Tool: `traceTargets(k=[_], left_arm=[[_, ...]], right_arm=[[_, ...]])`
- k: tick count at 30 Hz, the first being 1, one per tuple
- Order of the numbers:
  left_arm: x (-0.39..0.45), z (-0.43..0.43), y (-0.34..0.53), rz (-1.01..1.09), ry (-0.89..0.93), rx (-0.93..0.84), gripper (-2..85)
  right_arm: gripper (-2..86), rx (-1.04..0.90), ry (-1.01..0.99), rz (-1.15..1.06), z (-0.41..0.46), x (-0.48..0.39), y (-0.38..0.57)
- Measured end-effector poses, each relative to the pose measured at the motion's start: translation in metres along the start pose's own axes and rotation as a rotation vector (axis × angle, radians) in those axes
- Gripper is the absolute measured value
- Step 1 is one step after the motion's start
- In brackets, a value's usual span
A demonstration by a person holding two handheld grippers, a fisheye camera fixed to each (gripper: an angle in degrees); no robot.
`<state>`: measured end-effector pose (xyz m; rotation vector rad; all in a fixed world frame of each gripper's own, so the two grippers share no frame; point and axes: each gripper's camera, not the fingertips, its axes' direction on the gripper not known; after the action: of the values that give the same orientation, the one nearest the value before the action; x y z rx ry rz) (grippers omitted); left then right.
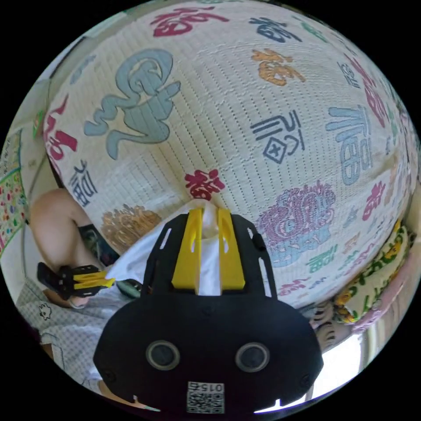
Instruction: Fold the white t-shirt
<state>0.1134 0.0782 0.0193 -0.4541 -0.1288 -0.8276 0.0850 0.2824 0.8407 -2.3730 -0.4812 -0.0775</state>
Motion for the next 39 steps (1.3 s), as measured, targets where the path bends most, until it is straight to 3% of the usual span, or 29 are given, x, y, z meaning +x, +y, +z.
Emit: traceTargets(k=[9,12,20,30,39], left_arm=[[0.011,-0.093,-0.038,0.039,0.091,0.164,-0.7],[0.005,-0.133,-0.051,0.008,0.087,0.243,-0.7],[0.074,-0.156,-0.066,0.188,-0.045,0.199,-0.7],[0.282,0.013,-0.045,0.601,0.034,-0.095,-0.5],[0.414,0.227,-0.003,0.936,-0.104,-0.369,-0.4]], right_arm=[[-0.9,0.055,0.124,-0.043,-0.094,0.004,0.007],[-1.0,0.211,0.042,-0.051,-0.137,0.006,0.016],[-1.0,0.329,-0.012,-0.134,-0.17,0.008,0.059],[-0.9,0.55,-0.298,0.0,-0.103,0.149,0.272],[-0.5,0.624,-0.494,0.262,0.066,0.273,0.414]])
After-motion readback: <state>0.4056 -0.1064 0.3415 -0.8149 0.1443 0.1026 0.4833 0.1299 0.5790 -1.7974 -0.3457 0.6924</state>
